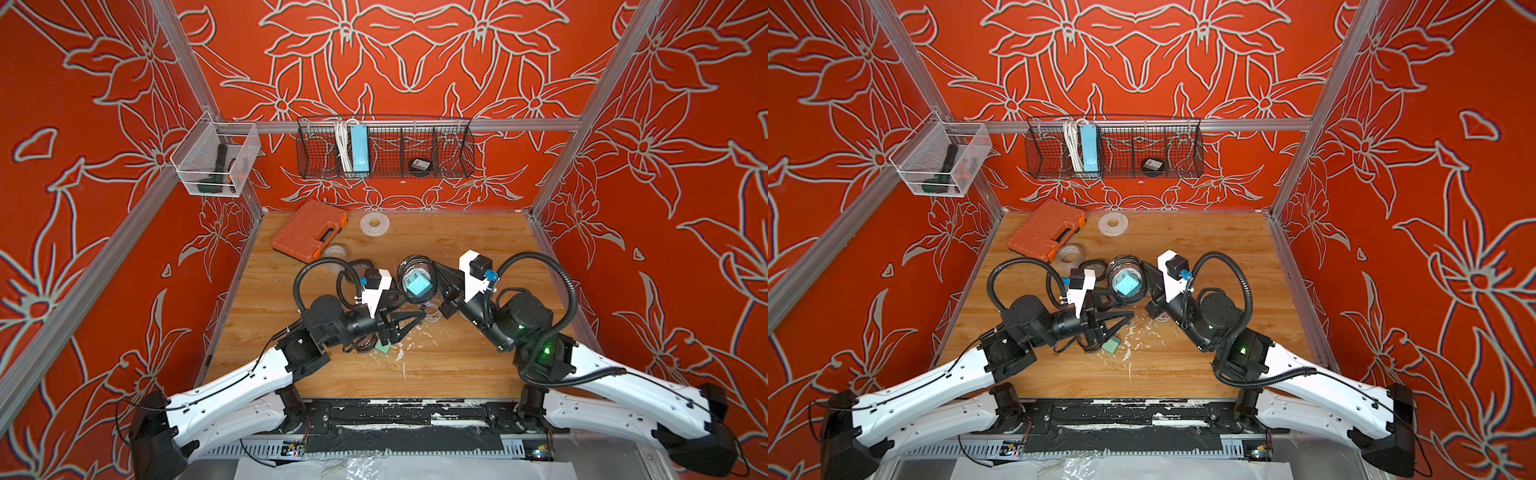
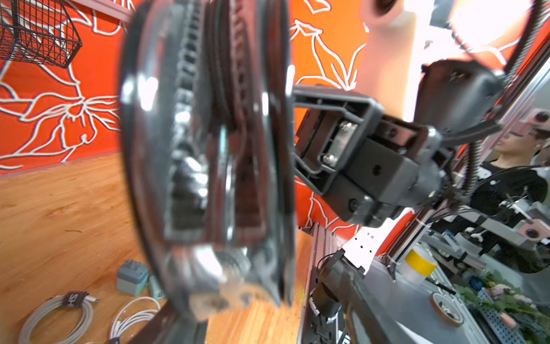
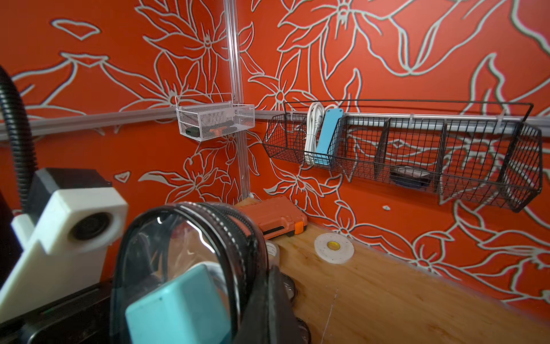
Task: Pack away charging kits
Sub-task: Zip the zipper on the storage bag.
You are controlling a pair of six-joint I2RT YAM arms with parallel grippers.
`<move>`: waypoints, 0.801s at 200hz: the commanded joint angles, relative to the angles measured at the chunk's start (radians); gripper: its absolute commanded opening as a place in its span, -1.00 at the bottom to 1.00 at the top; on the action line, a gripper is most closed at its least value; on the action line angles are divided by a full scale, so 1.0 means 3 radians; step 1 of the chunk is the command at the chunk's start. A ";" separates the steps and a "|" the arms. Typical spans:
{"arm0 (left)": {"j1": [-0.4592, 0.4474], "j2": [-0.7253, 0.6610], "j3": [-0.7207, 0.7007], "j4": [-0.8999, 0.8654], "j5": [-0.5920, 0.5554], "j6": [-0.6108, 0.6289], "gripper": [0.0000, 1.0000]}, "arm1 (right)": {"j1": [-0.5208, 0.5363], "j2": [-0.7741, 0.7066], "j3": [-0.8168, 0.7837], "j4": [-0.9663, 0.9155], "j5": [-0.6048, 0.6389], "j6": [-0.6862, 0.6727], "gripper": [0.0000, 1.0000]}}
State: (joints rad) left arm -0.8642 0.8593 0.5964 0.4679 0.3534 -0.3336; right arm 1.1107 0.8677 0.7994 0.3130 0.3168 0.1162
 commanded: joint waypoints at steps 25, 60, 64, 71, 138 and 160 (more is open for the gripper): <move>-0.0008 -0.0285 -0.0607 0.1284 -0.0229 -0.0164 0.65 | -0.0010 -0.0029 -0.0144 0.0568 0.0053 0.0831 -1.00; -0.0008 -0.0291 -0.0832 0.1851 -0.0541 -0.0122 0.71 | -0.0005 0.0017 -0.0201 0.0721 0.0010 0.1280 -1.00; -0.0008 -0.0279 -0.0837 0.1894 -0.0550 -0.0116 0.71 | -0.0005 0.0026 -0.0214 0.0743 0.0002 0.1321 -1.00; -0.0008 -0.0246 -0.0831 0.1960 -0.0574 -0.0101 0.72 | -0.0008 0.0036 -0.0225 0.0780 -0.0014 0.1383 -1.00; -0.0008 0.0044 -0.0696 0.2428 -0.0685 -0.0129 0.65 | 0.0020 0.0241 0.0013 0.0795 -0.0291 0.1346 -1.00; -0.0008 -0.0002 -0.0758 0.2408 -0.0761 -0.0164 0.65 | 0.0020 0.0289 0.0231 0.0479 -0.0315 0.1166 -1.00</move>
State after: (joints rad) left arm -0.8650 0.8734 0.3653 1.1225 0.1596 -0.3676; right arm 1.1110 0.9520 0.7795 0.4896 0.2596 0.5095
